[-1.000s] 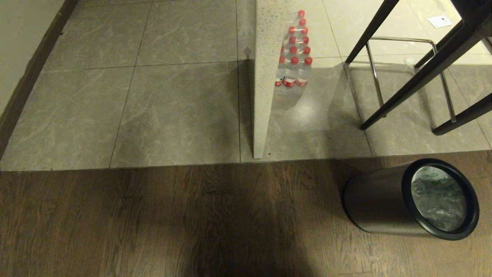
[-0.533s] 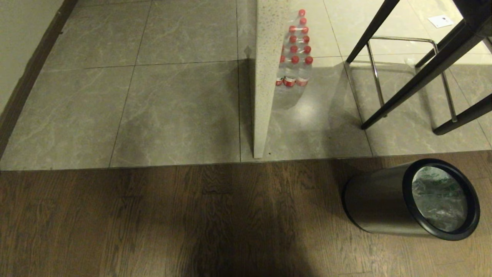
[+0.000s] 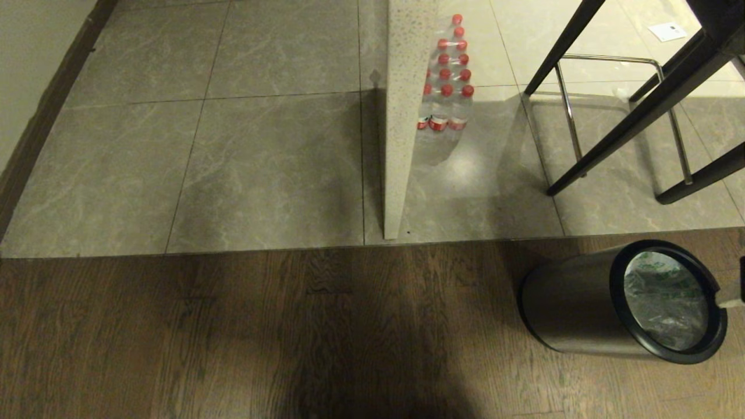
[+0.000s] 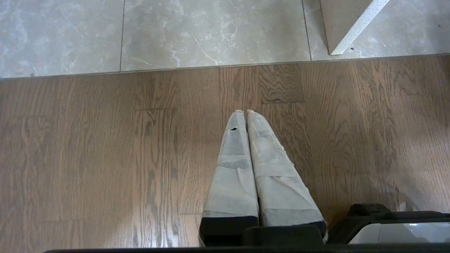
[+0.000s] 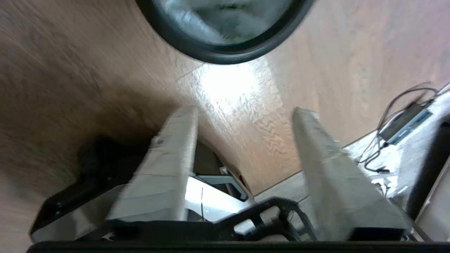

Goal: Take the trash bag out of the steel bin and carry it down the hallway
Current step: Place the outer trash can on the ground

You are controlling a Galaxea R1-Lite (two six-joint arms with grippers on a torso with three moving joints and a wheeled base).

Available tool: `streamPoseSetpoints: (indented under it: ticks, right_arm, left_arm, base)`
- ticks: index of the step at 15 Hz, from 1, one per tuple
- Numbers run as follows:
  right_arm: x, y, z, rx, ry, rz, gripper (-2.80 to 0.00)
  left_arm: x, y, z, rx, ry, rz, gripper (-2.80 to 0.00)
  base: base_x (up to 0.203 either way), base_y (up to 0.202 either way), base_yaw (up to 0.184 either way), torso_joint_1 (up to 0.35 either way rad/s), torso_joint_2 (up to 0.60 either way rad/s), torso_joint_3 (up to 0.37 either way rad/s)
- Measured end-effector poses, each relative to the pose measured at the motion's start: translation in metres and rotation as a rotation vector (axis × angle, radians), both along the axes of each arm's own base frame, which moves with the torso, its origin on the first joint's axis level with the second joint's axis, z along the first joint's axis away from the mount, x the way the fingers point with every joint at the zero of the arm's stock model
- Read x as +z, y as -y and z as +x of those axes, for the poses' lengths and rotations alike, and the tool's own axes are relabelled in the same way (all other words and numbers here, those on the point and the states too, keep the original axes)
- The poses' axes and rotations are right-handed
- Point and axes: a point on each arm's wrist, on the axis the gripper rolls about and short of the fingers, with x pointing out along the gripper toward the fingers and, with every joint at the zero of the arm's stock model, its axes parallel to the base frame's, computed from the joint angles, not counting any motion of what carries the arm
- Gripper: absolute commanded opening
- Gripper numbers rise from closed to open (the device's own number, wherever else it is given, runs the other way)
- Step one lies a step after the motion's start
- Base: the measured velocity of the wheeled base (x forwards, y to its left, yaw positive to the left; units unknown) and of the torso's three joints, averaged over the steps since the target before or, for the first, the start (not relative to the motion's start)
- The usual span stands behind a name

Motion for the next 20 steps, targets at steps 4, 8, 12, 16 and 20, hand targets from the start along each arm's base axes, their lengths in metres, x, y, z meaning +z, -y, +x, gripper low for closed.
streamPoseSetpoints:
  ticks: [4,8,12,16,20]
  right_arm:
    - [-0.055,-0.005,0.023,0.056,0.059,0.002,0.0]
    - [-0.089,-0.008,0.06,0.119,0.159,0.05,0.0]
    - [-0.114,-0.007,0.097,0.137,0.18,0.058,0.0]
    - [-0.134,-0.007,0.132,0.149,0.24,0.067,-2.8]
    - [-0.147,-0.006,0.146,0.189,0.226,0.056,-2.8]
  left_arm:
    - [0.0,0.0,0.0,-0.001,0.0,0.0,-2.8]
    - [0.0,0.0,0.0,0.001,0.0,0.0,-2.8]
    - [0.0,0.0,0.0,0.0,0.0,-0.001,-2.8]
    - [0.0,0.0,0.0,0.0,0.0,0.0,-2.8]
    - [0.0,0.0,0.0,-0.001,0.0,0.0,-2.8]
  base:
    - [0.0,0.0,0.0,0.0,0.0,0.0]
    - [0.0,0.0,0.0,0.0,0.0,0.0]
    - [0.0,0.0,0.0,0.0,0.0,0.0]
    - [0.0,0.0,0.0,0.0,0.0,0.0]
    - [0.0,0.0,0.0,0.0,0.0,0.0]
